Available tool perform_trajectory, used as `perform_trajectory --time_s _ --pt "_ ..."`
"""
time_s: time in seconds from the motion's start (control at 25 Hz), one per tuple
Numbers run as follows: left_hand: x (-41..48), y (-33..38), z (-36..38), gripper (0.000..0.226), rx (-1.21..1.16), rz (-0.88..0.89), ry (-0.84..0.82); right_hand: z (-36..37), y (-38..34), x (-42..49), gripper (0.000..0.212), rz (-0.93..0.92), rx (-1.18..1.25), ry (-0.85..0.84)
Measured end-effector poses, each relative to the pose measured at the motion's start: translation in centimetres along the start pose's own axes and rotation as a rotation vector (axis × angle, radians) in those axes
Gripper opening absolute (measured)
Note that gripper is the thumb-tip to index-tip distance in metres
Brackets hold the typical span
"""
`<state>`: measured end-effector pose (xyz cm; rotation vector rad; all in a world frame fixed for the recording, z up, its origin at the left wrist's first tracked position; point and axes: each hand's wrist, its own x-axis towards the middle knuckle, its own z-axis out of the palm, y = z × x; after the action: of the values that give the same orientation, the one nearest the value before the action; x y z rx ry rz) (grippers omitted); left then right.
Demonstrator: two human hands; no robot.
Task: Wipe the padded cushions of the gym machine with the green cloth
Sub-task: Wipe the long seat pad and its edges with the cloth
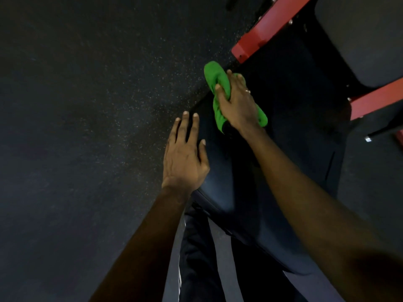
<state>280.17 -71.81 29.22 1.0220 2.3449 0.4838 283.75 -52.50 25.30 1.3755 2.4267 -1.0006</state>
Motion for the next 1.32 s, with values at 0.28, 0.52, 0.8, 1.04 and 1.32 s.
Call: perform_trajectory --time_s 0.28,0.52,0.8,1.04,1.32 --pt "0.2 -0.3 -0.3 0.055 -0.007 0.034 0.019 1.4 -0.4 -9.1 0.059 -0.265 0.006 -0.015" --pt "0.2 -0.1 -0.3 0.060 -0.006 0.009 -0.005 0.4 -0.9 3.8 0.061 0.002 -0.047 0.006" --pt "0.2 -0.3 -0.4 0.059 -0.002 0.006 -0.016 1.4 0.2 -12.8 0.061 -0.126 0.031 0.047" --pt "0.2 -0.1 -0.5 0.058 0.000 0.002 -0.020 1.1 0.9 -3.3 0.058 -0.009 0.048 0.117" --pt "0.2 -0.1 -0.5 0.059 -0.005 0.002 -0.017 1.8 -0.2 -9.8 0.064 -0.019 0.035 0.076"
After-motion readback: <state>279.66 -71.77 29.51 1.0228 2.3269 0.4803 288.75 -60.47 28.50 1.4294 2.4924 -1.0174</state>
